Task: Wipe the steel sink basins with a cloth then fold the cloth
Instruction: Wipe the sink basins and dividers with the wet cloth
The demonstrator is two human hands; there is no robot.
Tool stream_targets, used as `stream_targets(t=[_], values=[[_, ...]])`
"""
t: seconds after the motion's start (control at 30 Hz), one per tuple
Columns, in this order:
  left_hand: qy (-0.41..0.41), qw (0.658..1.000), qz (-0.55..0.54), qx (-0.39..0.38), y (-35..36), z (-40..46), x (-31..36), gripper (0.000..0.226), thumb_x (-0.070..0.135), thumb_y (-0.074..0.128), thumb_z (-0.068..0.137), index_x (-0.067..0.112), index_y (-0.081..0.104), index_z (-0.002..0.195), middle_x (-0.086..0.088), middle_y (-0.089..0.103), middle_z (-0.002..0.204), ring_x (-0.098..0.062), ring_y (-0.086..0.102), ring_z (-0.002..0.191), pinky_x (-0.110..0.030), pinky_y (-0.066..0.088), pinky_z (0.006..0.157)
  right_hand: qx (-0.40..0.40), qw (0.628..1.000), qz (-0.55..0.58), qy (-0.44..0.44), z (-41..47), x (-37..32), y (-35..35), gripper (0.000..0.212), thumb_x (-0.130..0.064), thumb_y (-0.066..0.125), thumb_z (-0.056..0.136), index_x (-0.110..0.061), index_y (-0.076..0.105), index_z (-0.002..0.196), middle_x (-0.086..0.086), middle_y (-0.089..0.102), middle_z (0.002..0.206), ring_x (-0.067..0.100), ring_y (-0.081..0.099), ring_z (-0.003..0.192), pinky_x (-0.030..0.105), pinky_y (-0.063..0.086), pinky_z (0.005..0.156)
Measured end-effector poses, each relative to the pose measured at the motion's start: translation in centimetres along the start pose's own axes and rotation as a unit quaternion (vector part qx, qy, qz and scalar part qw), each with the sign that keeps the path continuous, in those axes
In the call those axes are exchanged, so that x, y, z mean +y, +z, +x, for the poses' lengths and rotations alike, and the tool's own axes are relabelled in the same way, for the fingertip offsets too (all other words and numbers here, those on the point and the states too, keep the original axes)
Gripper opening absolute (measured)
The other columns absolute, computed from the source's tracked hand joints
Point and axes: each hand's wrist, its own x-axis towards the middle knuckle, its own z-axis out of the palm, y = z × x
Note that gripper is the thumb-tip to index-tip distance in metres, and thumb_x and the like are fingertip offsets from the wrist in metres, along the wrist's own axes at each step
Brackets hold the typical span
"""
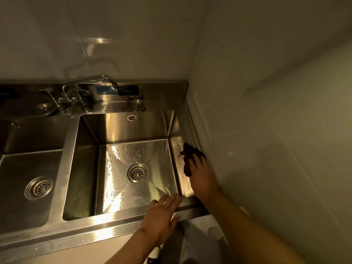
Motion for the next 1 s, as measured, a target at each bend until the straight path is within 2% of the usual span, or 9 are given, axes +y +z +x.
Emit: stream_targets(t=[0.13,0.2,0.3,0.47,0.6,0.67,0.73,0.87,1.0], values=[[-0.001,1.000,0.003,0.003,-0.4,-1.2,0.2,0.066,0.052,0.034,0.102,0.040,0.012,0.163,0.011,0.014,0.173,-0.021,0.018,0.158,-0.044,0.013,0.127,-0.021,1.000,-0.007,0.009,-3.6,0.0,0.9,0.082,-0.028,0.061,0.094,-0.020,0.016,0.162,0.006,0.010,0.170,0.033,0.011,0.155,0.045,0.023,0.124],[-0.002,1.000,0.000,0.009,-0.5,-1.6,0.2,0.068,0.056,0.035,0.098,0.040,0.021,0.162,0.010,0.018,0.172,-0.023,0.023,0.155,-0.044,0.014,0.126,-0.022,1.000,-0.005,0.018,-5.3,-0.1,1.1,0.076,-0.034,0.057,0.096,-0.021,0.020,0.161,0.006,0.014,0.169,0.033,0.013,0.154,0.044,0.023,0.124],[-0.005,1.000,-0.015,0.020,-0.5,-1.9,0.2,0.071,0.061,0.035,0.091,0.039,0.030,0.158,0.009,0.024,0.170,-0.022,0.028,0.153,-0.043,0.014,0.126,-0.002,1.000,0.011,0.023,-6.9,-0.5,0.5,0.063,-0.035,0.056,0.095,-0.023,0.035,0.153,0.005,0.027,0.164,0.032,0.027,0.148,0.042,0.032,0.119],[-0.009,0.999,-0.030,0.032,-0.4,-1.7,0.1,0.072,0.062,0.040,0.088,0.040,0.034,0.156,0.011,0.031,0.167,-0.019,0.031,0.150,-0.042,0.016,0.125,0.018,1.000,-0.008,0.011,-6.5,-0.9,-2.1,0.040,-0.035,0.051,0.093,-0.020,0.056,0.130,0.005,0.057,0.133,0.026,0.051,0.119,0.036,0.044,0.100],[-0.004,0.999,-0.031,0.040,-0.6,-1.8,0.1,0.073,0.059,0.043,0.087,0.039,0.032,0.156,0.011,0.034,0.165,-0.019,0.034,0.147,-0.041,0.022,0.124,0.008,0.998,-0.024,0.063,-4.3,-1.4,-4.7,0.036,-0.039,0.056,0.085,-0.021,0.064,0.115,0.004,0.066,0.110,0.027,0.055,0.106,0.036,0.044,0.078],[-0.002,0.999,-0.037,0.038,-0.7,-1.8,0.1,0.073,0.058,0.043,0.087,0.038,0.033,0.156,0.011,0.034,0.165,-0.019,0.035,0.146,-0.042,0.024,0.123,-0.025,0.993,-0.064,0.099,-3.4,-2.1,-5.2,0.034,-0.042,0.058,0.083,-0.020,0.066,0.108,0.006,0.064,0.110,0.027,0.054,0.105,0.037,0.045,0.078],[-0.001,0.999,-0.042,0.034,-0.9,-1.8,0.1,0.075,0.058,0.043,0.086,0.038,0.032,0.157,0.012,0.033,0.165,-0.018,0.034,0.146,-0.042,0.023,0.123,-0.032,0.988,-0.097,0.116,-3.1,-2.7,-4.4,0.040,-0.044,0.055,0.084,-0.015,0.064,0.110,0.011,0.061,0.115,0.030,0.054,0.105,0.038,0.047,0.083],[0.008,0.998,-0.043,0.042,-0.8,-1.5,-0.5,0.071,0.060,0.040,0.085,0.040,0.038,0.153,0.014,0.036,0.163,-0.017,0.037,0.143,-0.041,0.027,0.118,0.053,0.993,-0.045,0.096,-3.3,-2.5,-1.4,0.062,-0.058,0.052,0.091,-0.014,0.050,0.134,0.014,0.052,0.133,0.031,0.052,0.116,0.041,0.050,0.092],[0.003,0.996,-0.065,0.067,-1.1,-0.5,-0.9,0.063,0.059,0.040,0.084,0.038,0.057,0.140,0.018,0.053,0.149,-0.015,0.049,0.129,-0.035,0.033,0.103,0.069,0.994,-0.057,0.063,-1.2,-1.5,-0.6,0.053,-0.059,0.044,0.099,-0.020,0.051,0.134,0.011,0.054,0.131,0.030,0.056,0.114,0.040,0.053,0.085]])
